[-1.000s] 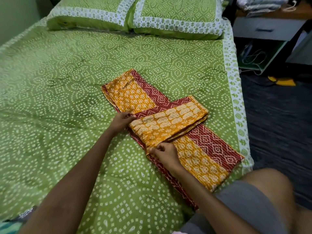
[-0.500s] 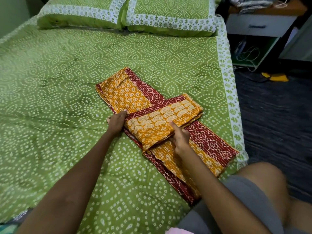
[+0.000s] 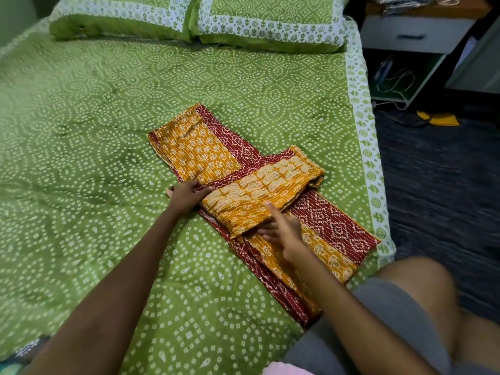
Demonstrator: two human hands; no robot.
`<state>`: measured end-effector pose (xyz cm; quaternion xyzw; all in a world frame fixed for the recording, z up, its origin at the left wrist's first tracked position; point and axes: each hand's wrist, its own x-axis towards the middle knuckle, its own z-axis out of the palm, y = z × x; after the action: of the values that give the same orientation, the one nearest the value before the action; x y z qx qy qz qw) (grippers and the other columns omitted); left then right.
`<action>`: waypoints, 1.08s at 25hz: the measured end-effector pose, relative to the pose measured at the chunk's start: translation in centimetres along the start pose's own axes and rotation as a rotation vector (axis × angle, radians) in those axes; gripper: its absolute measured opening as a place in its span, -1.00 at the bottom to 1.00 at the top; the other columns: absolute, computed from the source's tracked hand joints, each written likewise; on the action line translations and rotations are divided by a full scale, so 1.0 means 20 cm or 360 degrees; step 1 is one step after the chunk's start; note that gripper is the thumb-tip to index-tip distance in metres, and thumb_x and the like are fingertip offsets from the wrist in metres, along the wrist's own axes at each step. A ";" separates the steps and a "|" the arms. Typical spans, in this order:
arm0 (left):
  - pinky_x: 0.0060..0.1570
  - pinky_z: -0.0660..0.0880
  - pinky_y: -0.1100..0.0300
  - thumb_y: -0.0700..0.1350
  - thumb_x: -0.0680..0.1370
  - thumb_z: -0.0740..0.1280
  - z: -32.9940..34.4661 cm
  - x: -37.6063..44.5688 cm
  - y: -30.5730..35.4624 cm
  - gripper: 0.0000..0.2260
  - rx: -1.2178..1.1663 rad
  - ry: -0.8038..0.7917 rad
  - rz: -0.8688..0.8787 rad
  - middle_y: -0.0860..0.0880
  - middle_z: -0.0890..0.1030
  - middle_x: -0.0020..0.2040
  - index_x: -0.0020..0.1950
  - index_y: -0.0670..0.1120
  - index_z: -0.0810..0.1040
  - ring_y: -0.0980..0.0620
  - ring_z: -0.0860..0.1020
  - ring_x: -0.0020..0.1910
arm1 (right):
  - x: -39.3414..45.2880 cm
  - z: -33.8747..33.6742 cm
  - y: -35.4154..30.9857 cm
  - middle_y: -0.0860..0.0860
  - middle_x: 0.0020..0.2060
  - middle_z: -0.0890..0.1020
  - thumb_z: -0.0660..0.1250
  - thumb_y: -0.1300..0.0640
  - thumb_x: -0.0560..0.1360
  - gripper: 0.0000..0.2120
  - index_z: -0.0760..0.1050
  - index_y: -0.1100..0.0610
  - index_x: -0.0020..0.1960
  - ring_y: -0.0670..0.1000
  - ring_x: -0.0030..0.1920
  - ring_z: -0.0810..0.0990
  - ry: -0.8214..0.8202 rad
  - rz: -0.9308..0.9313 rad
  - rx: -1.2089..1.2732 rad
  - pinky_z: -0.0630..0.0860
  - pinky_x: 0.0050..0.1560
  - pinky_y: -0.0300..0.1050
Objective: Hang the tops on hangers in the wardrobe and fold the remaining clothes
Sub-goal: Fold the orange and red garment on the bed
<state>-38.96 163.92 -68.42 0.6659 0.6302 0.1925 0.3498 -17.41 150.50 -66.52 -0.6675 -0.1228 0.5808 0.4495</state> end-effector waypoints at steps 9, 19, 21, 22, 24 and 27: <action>0.44 -0.19 -0.09 0.14 0.59 0.02 0.34 -0.18 0.41 -0.42 0.0923 0.0065 0.0465 -0.12 0.02 0.54 0.53 -0.12 0.02 -0.07 -0.02 0.52 | 0.05 -0.07 -0.05 0.18 -0.08 0.56 0.29 0.08 0.53 -0.79 0.44 0.21 0.07 0.10 -0.06 0.59 -0.0202 0.0047 0.0434 0.57 0.00 -0.10; 0.29 -0.50 -0.19 0.60 0.22 -0.27 0.51 -0.31 0.33 0.05 0.1087 -0.0165 0.0267 -0.07 -0.35 0.48 0.48 -0.08 -0.33 -0.02 -0.34 0.47 | 0.51 -0.17 -0.52 0.15 0.08 0.61 0.48 0.26 0.35 -0.73 0.52 0.28 0.01 0.13 -0.02 0.59 0.0439 0.0135 0.0436 0.58 -0.10 -0.06; 0.26 -0.55 -0.16 0.59 0.21 -0.35 0.51 -0.31 0.33 0.04 0.1048 -0.0154 0.0273 -0.05 -0.34 0.49 0.50 -0.06 -0.30 -0.01 -0.33 0.48 | 0.54 -0.13 -0.58 0.09 0.03 0.62 0.51 0.26 0.30 -0.67 0.55 0.29 0.03 0.08 -0.08 0.58 0.0561 0.0153 0.0415 0.51 -0.27 -0.13; 0.26 -0.55 -0.15 0.57 0.21 -0.42 0.51 -0.30 0.33 0.03 0.1015 -0.0146 0.0276 -0.05 -0.32 0.50 0.51 -0.04 -0.28 0.00 -0.32 0.48 | 0.55 -0.11 -0.60 0.09 0.03 0.62 0.51 0.28 0.30 -0.64 0.53 0.30 0.06 0.08 -0.08 0.58 0.0610 0.0147 0.0446 0.50 -0.29 -0.15; 0.32 -0.51 -0.14 0.49 0.23 -0.55 0.51 -0.28 0.31 -0.01 0.0914 -0.0109 0.0290 -0.06 -0.24 0.52 0.53 -0.01 -0.20 0.01 -0.28 0.50 | 0.52 -0.09 -0.59 0.13 0.06 0.60 0.46 0.33 0.35 -0.63 0.47 0.30 0.13 0.09 -0.05 0.60 0.0696 -0.0123 0.0335 0.54 -0.22 -0.19; 0.37 -0.45 -0.04 0.39 0.26 -0.64 0.51 -0.26 0.27 -0.04 0.0704 -0.0061 0.0339 -0.03 -0.13 0.55 0.53 -0.03 -0.14 0.10 -0.23 0.49 | 0.43 -0.10 -0.47 0.13 0.07 0.58 0.35 0.35 0.45 -0.70 0.47 0.22 0.17 0.04 -0.13 0.60 0.0341 -0.1194 -0.0764 0.59 -0.32 -0.21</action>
<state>-28.71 156.74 -70.47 0.7924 0.5766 0.0730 0.1852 -9.76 160.81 -65.50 -0.7184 -0.4400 0.2608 0.4715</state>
